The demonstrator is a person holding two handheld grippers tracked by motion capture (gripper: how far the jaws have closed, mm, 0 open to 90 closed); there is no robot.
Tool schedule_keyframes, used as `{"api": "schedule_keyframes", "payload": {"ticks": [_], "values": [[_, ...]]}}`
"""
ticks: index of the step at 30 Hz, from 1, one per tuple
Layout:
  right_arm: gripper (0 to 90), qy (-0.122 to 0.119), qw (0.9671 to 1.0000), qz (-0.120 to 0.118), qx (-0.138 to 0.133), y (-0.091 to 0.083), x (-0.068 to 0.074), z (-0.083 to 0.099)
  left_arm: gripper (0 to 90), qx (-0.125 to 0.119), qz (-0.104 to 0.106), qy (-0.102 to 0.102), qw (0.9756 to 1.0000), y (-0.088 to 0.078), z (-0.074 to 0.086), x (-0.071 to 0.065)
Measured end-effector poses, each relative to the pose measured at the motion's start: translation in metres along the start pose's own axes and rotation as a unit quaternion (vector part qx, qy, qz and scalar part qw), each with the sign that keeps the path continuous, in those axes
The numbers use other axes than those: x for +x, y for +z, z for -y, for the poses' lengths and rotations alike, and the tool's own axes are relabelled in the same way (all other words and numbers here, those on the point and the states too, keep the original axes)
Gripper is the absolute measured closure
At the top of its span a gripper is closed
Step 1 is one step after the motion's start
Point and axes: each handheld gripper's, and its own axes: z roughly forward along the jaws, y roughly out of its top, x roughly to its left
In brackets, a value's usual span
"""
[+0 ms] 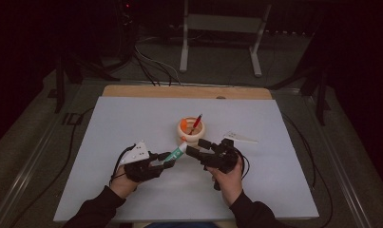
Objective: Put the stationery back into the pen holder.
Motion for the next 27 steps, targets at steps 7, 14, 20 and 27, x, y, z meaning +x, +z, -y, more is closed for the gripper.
{"api": "schedule_keyframes", "payload": {"ticks": [7,14,20,27], "values": [[29.8,0.067,0.9969,-0.030,0.026,0.014,-0.004,0.009,66.7,-0.008,0.000,0.007,0.9999,0.002,-0.002,-0.003],[49.1,0.108,0.9923,-0.040,0.046,0.020,-0.005,0.011,66.6,-0.011,0.004,0.011,0.9999,0.003,-0.001,-0.005],[62.6,0.115,0.9906,-0.048,0.057,0.021,-0.004,0.011,66.6,-0.006,0.008,0.016,0.9998,0.006,0.001,-0.005],[65.4,0.107,0.9914,-0.041,0.065,0.020,0.000,0.009,66.6,-0.008,0.019,0.008,0.9997,0.008,0.002,-0.004]]}}
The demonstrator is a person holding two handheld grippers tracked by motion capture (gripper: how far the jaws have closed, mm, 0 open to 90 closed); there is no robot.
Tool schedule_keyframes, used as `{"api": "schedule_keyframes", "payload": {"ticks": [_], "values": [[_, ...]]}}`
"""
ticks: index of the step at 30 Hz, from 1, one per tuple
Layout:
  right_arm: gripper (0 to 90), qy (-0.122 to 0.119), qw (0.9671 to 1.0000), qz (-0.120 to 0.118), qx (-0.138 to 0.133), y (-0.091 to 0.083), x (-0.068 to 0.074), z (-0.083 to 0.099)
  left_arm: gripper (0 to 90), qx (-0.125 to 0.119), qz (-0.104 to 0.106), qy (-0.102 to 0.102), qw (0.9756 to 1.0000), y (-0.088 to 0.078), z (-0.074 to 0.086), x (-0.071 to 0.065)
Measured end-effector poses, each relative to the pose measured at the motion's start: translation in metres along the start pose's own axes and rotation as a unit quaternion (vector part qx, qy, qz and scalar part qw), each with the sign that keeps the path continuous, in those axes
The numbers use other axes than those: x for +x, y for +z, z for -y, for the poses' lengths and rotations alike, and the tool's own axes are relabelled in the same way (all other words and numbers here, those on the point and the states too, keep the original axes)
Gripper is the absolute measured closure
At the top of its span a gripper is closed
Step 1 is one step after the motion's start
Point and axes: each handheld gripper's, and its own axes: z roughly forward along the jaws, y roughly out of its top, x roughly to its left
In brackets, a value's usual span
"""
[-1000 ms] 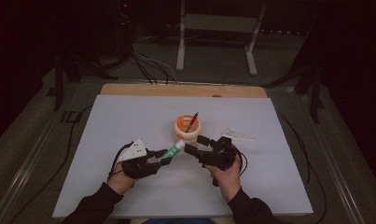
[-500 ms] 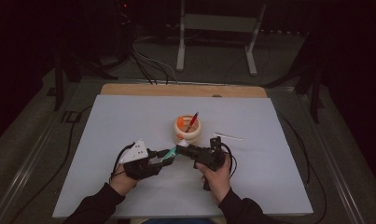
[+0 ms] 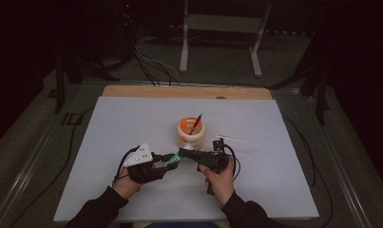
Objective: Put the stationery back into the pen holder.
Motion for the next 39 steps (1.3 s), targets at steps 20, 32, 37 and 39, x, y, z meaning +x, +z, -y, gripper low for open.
{"api": "schedule_keyframes", "payload": {"ticks": [20,32,37,39], "values": [[65.8,-0.109,0.9926,0.044,-0.030,-0.015,0.024,-0.017,40.3,0.016,-0.029,-0.019,0.9993,0.001,-0.001,0.001],[65.8,-0.210,0.9727,0.076,-0.061,-0.034,0.046,-0.041,15.9,0.025,-0.084,-0.036,0.9955,-0.009,-0.001,0.008],[65.7,-0.234,0.9665,0.087,-0.060,-0.037,0.051,-0.051,4.1,0.027,-0.078,-0.042,0.9957,-0.013,0.000,0.012],[65.8,-0.241,0.9644,0.092,-0.058,-0.037,0.053,-0.055,2.1,0.028,-0.084,-0.038,0.9954,-0.013,0.001,0.012]]}}
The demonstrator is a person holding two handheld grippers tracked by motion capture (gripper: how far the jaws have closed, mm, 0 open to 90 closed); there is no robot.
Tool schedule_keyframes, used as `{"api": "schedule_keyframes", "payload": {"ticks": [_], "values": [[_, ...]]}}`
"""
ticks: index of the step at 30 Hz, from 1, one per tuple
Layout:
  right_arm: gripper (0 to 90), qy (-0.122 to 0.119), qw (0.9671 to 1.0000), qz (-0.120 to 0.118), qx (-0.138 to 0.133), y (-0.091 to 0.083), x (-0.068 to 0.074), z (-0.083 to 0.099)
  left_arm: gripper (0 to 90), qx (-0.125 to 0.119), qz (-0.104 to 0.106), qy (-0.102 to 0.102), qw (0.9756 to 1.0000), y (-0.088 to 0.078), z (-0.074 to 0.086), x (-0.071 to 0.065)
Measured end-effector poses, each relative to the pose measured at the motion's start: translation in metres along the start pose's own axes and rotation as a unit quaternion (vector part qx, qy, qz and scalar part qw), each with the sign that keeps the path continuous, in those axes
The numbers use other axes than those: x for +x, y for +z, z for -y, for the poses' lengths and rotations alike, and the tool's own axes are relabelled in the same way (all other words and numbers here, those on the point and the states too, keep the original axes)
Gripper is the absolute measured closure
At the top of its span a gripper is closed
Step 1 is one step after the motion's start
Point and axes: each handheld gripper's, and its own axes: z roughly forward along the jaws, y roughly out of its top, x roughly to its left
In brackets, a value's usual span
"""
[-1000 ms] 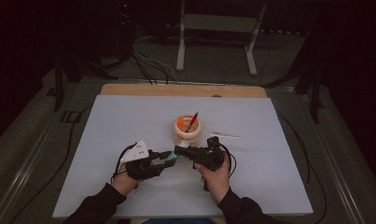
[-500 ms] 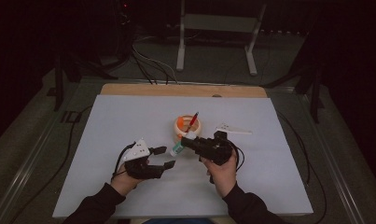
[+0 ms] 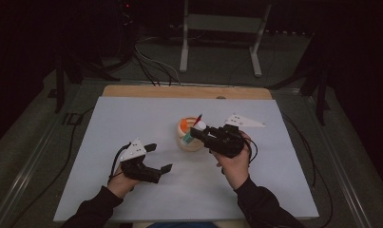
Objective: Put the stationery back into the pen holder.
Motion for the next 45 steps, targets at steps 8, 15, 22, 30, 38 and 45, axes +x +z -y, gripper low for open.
{"api": "schedule_keyframes", "payload": {"ticks": [8,15,22,30,38,45], "values": [[65.7,-0.019,0.9998,0.009,0.006,0.001,-0.002,-0.008,0.1,-0.009,-0.033,0.016,0.9993,-0.009,0.002,0.006],[65.7,-0.026,0.9995,0.015,0.003,-0.001,-0.005,-0.020,0.1,-0.006,-0.052,0.009,0.9986,-0.018,0.006,0.013],[65.7,-0.027,0.9993,0.026,0.001,-0.002,-0.013,-0.031,0.1,-0.008,-0.088,-0.001,0.9960,-0.030,0.013,0.021],[65.7,-0.036,0.9984,0.043,0.008,0.000,-0.024,-0.035,0.2,-0.009,-0.121,-0.014,0.9925,-0.048,0.024,0.032],[65.7,-0.045,0.9968,0.064,0.016,0.005,-0.031,-0.038,0.2,-0.013,-0.136,-0.033,0.9900,-0.065,0.035,0.039],[65.6,-0.058,0.9948,0.079,0.027,0.014,-0.035,-0.043,0.2,-0.012,-0.140,-0.040,0.9892,-0.070,0.041,0.042]]}}
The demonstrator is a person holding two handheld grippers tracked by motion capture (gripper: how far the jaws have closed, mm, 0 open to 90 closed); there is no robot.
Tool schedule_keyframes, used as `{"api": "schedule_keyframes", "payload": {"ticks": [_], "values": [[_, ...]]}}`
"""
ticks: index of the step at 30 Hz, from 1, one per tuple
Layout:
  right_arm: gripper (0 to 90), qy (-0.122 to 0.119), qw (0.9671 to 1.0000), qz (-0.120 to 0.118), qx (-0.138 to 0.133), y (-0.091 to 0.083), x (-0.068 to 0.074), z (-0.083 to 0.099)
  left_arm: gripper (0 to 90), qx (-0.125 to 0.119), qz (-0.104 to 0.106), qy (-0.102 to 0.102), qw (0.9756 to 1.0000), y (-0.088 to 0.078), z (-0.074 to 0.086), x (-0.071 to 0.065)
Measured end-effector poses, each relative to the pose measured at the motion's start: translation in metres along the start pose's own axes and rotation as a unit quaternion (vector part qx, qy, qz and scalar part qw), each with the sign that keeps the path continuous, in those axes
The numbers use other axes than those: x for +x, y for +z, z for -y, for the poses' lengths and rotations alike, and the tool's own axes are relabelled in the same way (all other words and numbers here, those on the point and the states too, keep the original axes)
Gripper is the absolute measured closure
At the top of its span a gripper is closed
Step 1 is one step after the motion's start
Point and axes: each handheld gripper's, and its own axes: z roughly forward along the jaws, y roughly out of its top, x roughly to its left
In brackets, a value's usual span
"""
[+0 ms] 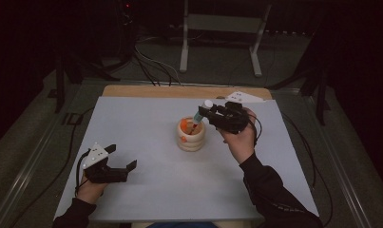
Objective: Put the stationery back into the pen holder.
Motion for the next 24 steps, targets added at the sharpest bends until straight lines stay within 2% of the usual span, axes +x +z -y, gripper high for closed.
{"api": "schedule_keyframes", "payload": {"ticks": [10,24], "values": [[65.6,-0.006,0.9992,0.007,0.038,0.020,-0.004,-0.001,0.2,-0.009,-0.005,-0.003,0.9999,0.000,0.001,0.001],[65.6,0.001,0.9968,0.010,0.079,0.047,-0.009,0.015,0.2,-0.007,-0.001,0.000,1.0000,0.001,0.002,-0.001]]}}
